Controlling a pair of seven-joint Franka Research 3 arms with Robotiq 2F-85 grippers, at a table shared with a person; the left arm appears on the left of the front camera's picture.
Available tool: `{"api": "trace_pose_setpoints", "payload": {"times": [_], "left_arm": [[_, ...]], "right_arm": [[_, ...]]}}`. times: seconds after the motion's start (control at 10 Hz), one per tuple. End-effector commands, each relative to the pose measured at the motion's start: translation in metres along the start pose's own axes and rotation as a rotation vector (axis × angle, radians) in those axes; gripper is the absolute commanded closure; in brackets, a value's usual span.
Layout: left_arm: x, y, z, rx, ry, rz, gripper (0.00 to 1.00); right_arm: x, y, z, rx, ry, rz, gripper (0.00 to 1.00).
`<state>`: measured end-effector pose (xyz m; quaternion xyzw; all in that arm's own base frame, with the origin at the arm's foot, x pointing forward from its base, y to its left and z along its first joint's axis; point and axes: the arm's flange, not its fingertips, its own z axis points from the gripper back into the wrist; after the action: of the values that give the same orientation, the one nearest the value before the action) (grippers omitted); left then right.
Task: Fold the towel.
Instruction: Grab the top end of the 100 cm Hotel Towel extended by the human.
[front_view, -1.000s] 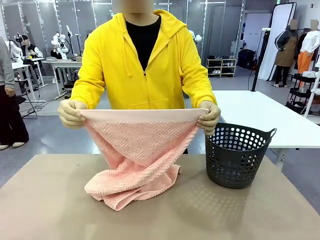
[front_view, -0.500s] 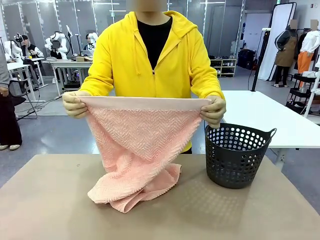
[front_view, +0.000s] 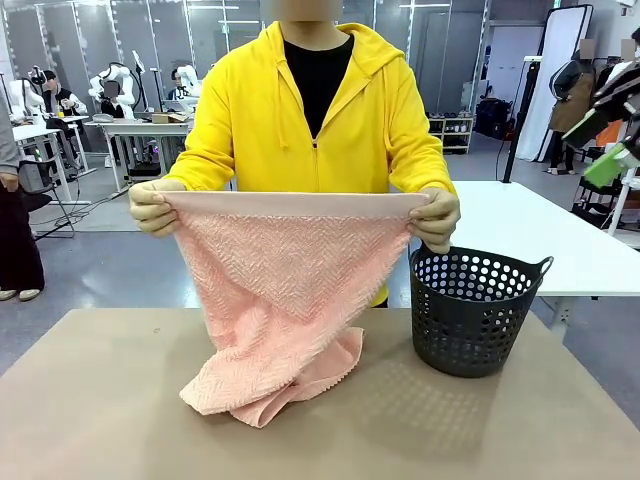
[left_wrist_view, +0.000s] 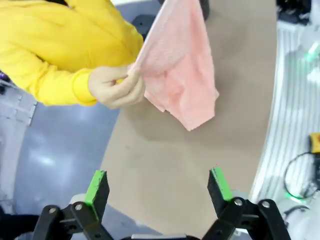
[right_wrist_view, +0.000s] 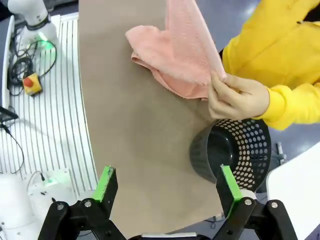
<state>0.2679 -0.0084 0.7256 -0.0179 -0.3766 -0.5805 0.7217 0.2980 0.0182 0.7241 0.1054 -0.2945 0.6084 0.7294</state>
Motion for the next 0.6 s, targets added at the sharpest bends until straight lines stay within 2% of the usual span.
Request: {"api": "trace_pose_setpoints", "payload": {"times": [0.0, 0.1, 0.2, 0.5], "left_arm": [[-0.0105, -0.0111, -0.0105, 0.012, -0.033, -0.020, 0.00], [-0.0077, -0.0122, -0.0091, 0.010, -0.064, -0.006, 0.00], [-0.0008, -0.0063, -0.0083, -0.003, -0.015, -0.019, 0.00], [-0.0008, -0.0063, -0.0083, -0.003, -0.015, -0.019, 0.00]], "right_arm": [[-0.0051, 0.0038, -0.0079, -0.037, 0.012, 0.045, 0.00], [-0.0039, 0.0047, -0.0103, -0.039, -0.005, 0.034, 0.00], [0.0042, 0.0021, -0.0032, -0.004, 0.009, 0.022, 0.00], [0.0042, 0.0021, -0.0032, -0.004, 0.009, 0.022, 0.00]]}}
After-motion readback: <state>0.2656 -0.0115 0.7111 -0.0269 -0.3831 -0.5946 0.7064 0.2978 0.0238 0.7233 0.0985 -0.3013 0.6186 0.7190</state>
